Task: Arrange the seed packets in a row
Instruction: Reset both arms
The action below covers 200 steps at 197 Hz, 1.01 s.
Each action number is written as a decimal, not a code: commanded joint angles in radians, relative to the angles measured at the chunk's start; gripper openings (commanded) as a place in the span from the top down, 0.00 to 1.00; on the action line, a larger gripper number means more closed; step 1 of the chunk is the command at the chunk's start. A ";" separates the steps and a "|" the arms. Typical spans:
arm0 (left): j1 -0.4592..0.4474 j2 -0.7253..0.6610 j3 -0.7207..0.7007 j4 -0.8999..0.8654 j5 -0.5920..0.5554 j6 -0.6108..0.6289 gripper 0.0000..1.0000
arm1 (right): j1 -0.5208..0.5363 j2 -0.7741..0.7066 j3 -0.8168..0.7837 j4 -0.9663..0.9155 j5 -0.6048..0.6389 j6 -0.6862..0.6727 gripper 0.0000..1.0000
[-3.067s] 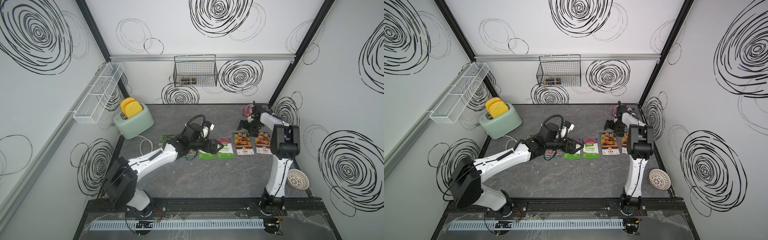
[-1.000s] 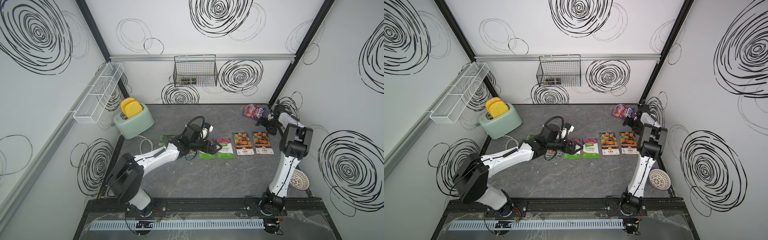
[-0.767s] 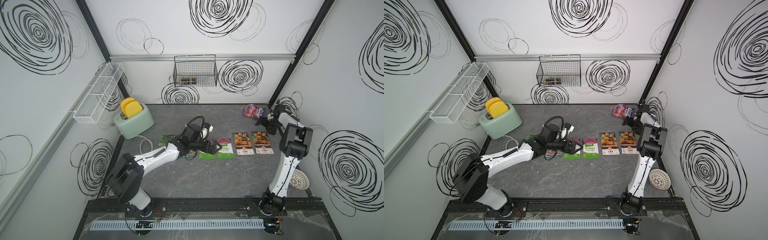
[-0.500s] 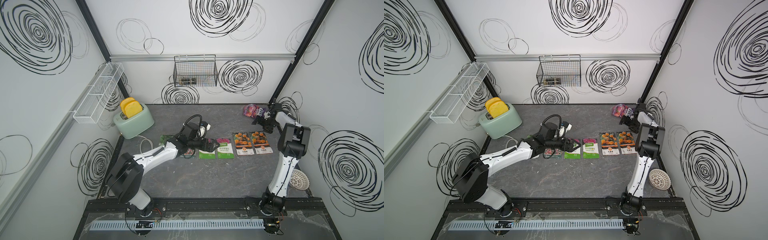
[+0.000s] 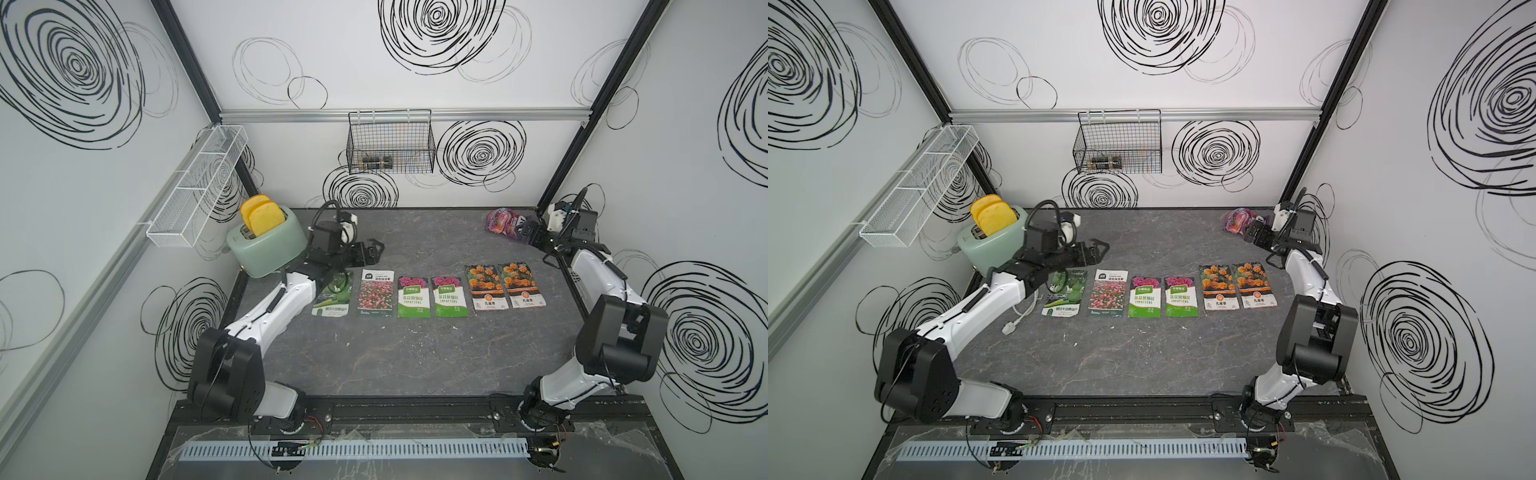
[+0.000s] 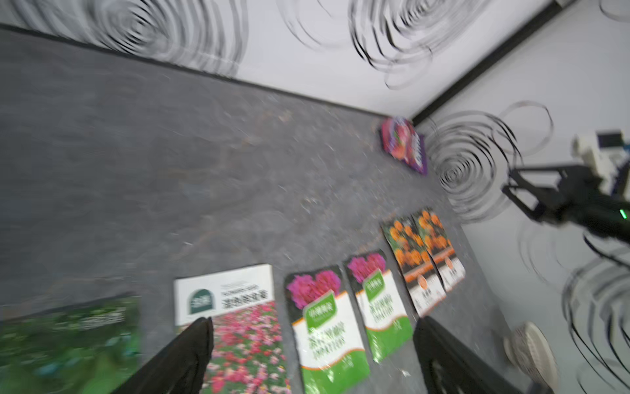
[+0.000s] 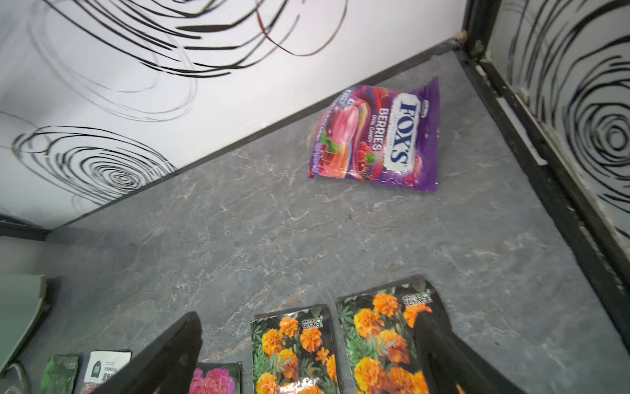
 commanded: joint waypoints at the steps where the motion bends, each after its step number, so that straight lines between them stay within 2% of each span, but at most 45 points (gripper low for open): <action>1: 0.111 -0.028 -0.053 -0.015 -0.184 0.020 0.04 | -0.005 -0.024 -0.125 0.216 -0.079 -0.001 0.02; 25: 0.192 -0.015 -0.127 0.043 -0.301 0.058 0.04 | 0.005 -0.056 -0.240 0.332 -0.069 0.025 0.02; 54: 0.244 -0.015 -0.216 0.151 -0.420 0.119 0.04 | 0.027 -0.085 -0.354 0.458 -0.025 0.035 0.02; 72: 0.262 0.005 -0.233 0.213 -0.420 0.174 0.04 | 0.036 -0.102 -0.418 0.528 0.007 0.019 0.02; 115: 0.260 0.027 -0.377 0.548 -0.383 0.275 0.04 | 0.068 -0.169 -0.546 0.681 0.093 -0.055 0.02; 161: 0.261 0.017 -0.436 0.628 -0.343 0.309 0.04 | 0.070 -0.246 -0.566 0.649 0.129 -0.085 0.02; 200: 0.247 -0.007 -0.522 0.762 -0.282 0.319 0.04 | 0.076 -0.326 -0.603 0.676 0.143 -0.094 0.02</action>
